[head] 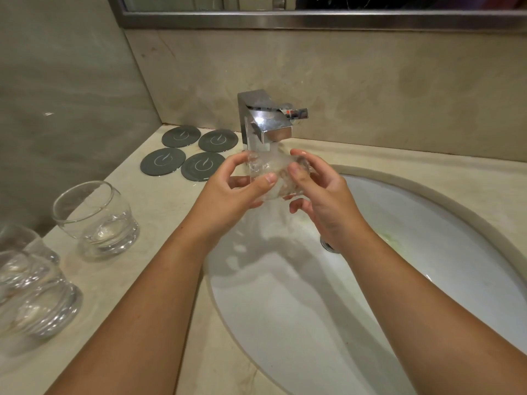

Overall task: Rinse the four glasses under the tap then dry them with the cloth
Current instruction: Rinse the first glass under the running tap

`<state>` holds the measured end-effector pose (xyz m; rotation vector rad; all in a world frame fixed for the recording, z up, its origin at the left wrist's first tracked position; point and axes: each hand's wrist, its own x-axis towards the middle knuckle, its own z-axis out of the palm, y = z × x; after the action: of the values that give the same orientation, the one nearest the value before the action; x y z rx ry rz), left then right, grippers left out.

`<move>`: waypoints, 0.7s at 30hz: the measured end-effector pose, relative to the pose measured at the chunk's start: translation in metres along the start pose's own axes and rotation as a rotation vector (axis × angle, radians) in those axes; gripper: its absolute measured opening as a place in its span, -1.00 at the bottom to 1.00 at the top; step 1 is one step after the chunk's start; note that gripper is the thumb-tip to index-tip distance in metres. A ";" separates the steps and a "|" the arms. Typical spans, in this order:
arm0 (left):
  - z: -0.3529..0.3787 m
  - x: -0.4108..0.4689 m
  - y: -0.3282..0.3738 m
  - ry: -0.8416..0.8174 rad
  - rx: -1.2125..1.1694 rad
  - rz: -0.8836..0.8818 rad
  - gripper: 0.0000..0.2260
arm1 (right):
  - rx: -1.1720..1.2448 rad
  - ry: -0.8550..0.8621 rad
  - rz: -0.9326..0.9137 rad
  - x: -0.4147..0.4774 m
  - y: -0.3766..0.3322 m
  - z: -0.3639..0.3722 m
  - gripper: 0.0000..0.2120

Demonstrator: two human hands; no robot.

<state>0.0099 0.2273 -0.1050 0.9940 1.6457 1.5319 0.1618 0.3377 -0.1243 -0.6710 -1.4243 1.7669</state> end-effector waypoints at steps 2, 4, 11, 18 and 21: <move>0.000 0.000 -0.002 -0.041 0.002 -0.011 -0.28 | -0.010 0.035 -0.011 0.001 0.002 0.001 -0.59; 0.000 -0.001 -0.001 -0.073 0.064 -0.003 -0.14 | -0.009 0.060 -0.010 0.002 0.003 0.001 -0.53; 0.003 -0.006 0.007 -0.035 0.126 0.091 -0.39 | 0.012 0.065 0.032 0.004 0.003 0.000 -0.58; 0.001 -0.004 0.006 0.007 0.085 0.062 -0.49 | 0.047 -0.001 0.033 0.000 -0.002 -0.001 -0.57; 0.000 -0.001 0.002 -0.003 0.076 0.038 -0.44 | 0.038 0.007 0.015 0.001 0.000 -0.001 -0.58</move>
<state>0.0104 0.2264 -0.1034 1.0731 1.7035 1.5014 0.1623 0.3386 -0.1242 -0.6689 -1.3809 1.7963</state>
